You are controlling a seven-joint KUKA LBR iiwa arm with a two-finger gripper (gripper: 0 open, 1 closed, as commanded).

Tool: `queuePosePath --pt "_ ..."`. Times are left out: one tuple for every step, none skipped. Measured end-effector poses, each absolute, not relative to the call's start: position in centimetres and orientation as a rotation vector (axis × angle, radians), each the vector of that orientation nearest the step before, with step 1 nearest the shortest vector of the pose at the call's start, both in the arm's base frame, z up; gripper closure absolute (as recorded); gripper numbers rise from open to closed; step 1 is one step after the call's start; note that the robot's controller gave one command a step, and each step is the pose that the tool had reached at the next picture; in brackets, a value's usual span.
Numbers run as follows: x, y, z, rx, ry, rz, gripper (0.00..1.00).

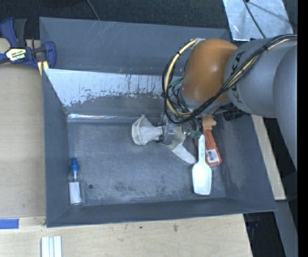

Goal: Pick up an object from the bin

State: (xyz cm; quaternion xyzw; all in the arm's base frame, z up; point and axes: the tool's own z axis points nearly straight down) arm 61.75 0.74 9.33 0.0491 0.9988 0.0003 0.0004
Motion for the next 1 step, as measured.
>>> queuePosePath --pt "61.00 -2.67 19.61 0.069 3.138 0.000 1.00"
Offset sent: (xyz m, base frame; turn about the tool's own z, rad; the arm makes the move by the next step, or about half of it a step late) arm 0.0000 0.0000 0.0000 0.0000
